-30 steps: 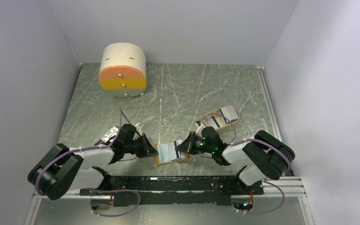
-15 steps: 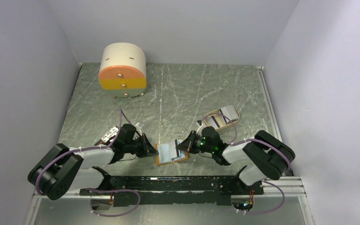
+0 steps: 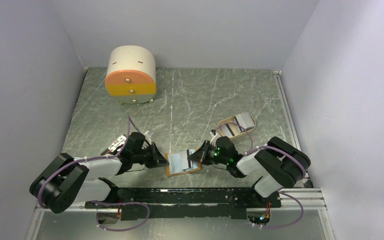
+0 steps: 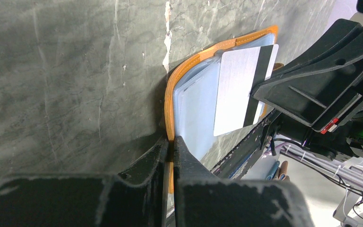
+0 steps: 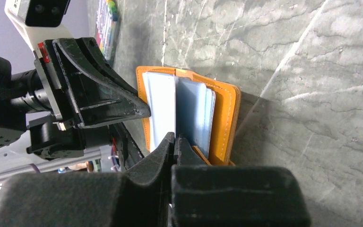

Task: Put the credit cards into the card holder
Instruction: Insert the credit card into the card holder.

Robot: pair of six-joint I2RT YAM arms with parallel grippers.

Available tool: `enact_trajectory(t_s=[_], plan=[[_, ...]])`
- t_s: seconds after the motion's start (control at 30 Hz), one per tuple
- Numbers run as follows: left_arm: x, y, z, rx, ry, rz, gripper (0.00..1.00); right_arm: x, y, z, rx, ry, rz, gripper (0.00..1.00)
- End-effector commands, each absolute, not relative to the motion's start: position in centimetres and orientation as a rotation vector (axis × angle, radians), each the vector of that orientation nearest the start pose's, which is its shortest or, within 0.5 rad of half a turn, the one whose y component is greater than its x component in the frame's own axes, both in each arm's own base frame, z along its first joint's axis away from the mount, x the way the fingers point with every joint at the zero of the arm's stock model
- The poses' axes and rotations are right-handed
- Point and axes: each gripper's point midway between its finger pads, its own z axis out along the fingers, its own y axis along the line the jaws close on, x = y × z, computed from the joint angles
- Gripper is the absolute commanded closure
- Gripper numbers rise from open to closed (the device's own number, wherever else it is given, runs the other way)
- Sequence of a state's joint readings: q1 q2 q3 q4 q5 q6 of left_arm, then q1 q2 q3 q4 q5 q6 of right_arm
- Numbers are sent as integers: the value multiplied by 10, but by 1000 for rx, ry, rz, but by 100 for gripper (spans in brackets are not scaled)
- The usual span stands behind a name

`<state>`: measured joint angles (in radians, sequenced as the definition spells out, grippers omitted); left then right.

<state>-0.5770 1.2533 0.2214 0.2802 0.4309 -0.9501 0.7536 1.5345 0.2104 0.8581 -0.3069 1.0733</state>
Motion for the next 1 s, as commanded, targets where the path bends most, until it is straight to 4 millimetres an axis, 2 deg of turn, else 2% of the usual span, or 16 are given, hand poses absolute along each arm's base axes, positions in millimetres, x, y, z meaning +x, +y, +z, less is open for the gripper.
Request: enact_trajectory(t_s=[0.0, 0.57, 0.67, 0.73, 0.83, 0.97], plan=[[160, -231, 20, -224, 2564, -1203, 91, 175, 286, 34, 165, 2319, 1396, 100], [160, -231, 19, -224, 2566, -1206, 91, 170, 285, 33, 116, 2320, 1376, 100], [160, -230, 19, -226, 2567, -1201, 83, 172, 286, 34, 122, 2313, 1374, 100], [159, -230, 19, -230, 2567, -1200, 82, 175, 286, 35, 126, 2305, 1368, 100], [159, -229, 19, -231, 2569, -1196, 82, 176, 286, 34, 129, 2306, 1358, 100], [158, -228, 18, -234, 2570, -1194, 90, 177, 284, 34, 140, 2301, 1346, 100]])
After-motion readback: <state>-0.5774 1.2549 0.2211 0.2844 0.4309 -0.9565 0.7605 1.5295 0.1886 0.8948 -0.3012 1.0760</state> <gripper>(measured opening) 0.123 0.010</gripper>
